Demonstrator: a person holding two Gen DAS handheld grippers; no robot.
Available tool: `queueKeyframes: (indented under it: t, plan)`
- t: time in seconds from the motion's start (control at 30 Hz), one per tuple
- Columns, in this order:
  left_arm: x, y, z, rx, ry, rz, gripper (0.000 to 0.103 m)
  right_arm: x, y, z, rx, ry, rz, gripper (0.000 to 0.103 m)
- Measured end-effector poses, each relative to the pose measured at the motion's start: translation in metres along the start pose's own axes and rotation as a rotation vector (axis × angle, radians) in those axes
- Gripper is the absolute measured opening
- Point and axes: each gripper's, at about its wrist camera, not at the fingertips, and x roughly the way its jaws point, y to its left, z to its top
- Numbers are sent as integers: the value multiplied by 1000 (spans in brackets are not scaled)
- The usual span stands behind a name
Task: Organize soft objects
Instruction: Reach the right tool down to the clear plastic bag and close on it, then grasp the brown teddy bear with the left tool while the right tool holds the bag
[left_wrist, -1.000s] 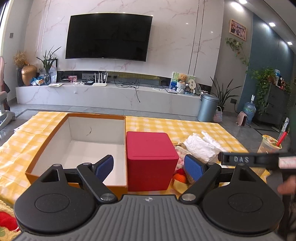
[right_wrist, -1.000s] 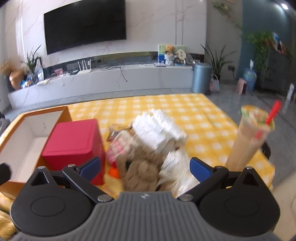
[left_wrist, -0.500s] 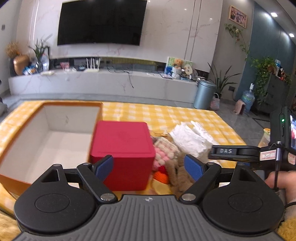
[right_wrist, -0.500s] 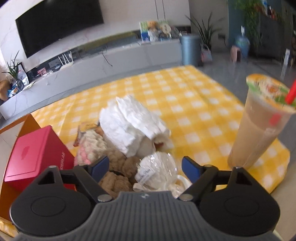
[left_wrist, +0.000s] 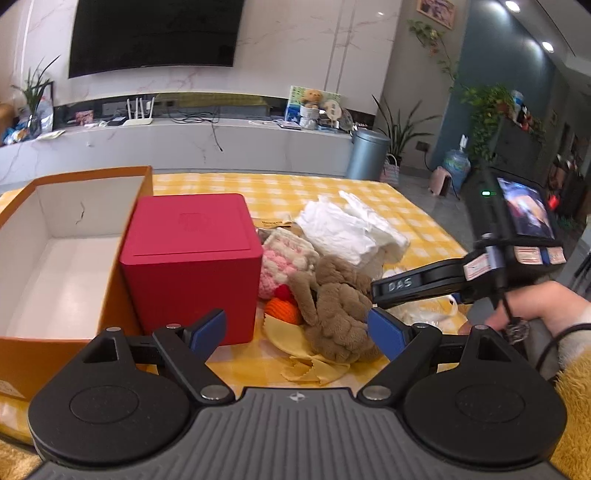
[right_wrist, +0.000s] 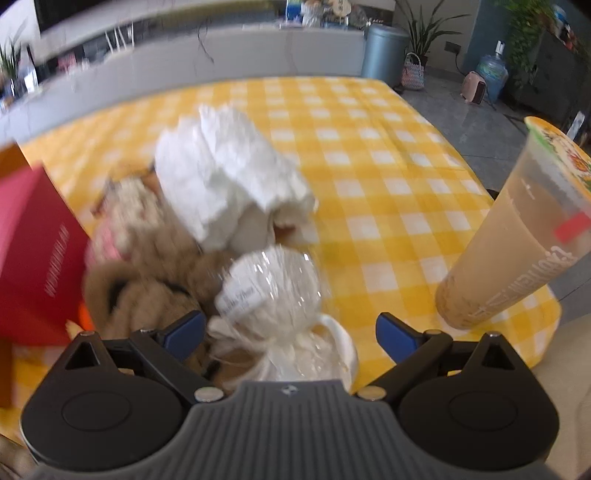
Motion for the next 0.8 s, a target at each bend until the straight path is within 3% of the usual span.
queueKeyframes:
  t: [0.07,0.1,0.27,0.3,0.5,0.8]
  plan:
    - [2,-5,-1,22,-5,9,101,7,2,-3,-17,22,-18,74]
    - [2,-7,-1,28,-8,11,101,8,0,-5,-10,37,-8,58]
    - [6,-15,-1,28,12,19,101,1,-8,-10,25,26,5,46]
    - [6,-18,0,36,10,22,101,-2,-10,-11,31,16,-3,33]
    - [23,-41,4,135,2,52,101,-42,-23,-19,89,-123,65,31]
    - [71,-71,7,243,39,86,101,-52,-48,-28,166,-183,66,30]
